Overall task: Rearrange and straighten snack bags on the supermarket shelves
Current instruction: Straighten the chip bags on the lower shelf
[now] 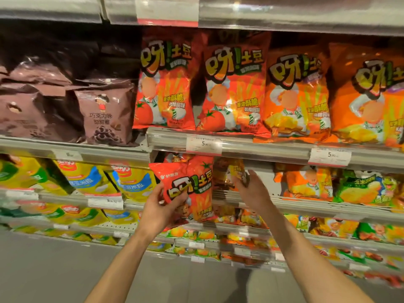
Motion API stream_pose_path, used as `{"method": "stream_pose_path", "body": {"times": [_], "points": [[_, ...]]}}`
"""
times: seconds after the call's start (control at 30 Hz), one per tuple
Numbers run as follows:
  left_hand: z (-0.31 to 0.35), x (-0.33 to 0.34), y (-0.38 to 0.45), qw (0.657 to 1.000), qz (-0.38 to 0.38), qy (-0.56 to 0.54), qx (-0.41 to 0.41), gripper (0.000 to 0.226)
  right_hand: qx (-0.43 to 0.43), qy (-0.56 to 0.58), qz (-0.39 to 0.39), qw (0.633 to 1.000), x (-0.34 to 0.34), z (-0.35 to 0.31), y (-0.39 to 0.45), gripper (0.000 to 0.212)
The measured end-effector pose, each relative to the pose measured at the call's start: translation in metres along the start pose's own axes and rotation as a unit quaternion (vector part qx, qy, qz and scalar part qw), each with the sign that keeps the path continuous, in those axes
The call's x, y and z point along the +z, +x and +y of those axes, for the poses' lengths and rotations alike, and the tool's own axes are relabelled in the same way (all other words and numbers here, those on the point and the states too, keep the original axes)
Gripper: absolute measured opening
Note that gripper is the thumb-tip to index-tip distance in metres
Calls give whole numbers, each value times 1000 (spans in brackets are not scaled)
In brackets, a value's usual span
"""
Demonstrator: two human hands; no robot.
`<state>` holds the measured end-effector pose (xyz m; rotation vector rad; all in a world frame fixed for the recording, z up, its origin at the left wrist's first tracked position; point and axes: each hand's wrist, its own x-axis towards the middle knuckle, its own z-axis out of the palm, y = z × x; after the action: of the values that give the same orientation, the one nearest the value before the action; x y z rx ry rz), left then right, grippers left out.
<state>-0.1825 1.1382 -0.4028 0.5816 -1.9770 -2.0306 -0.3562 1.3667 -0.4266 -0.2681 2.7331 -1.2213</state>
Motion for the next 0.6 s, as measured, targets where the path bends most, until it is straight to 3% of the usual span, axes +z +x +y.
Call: {"method": "stream_pose_path", "body": {"times": [0.1, 0.4, 0.6], "points": [[2, -1, 2, 999, 16, 30, -6, 40, 33, -22, -49, 998, 8, 0, 5, 83], [1, 17, 1, 995, 32, 93, 18, 31, 44, 31, 24, 998, -14, 15, 11, 66], [-1, 41, 6, 995, 27, 91, 14, 40, -22, -90, 95, 991, -62, 47, 2, 47]]}}
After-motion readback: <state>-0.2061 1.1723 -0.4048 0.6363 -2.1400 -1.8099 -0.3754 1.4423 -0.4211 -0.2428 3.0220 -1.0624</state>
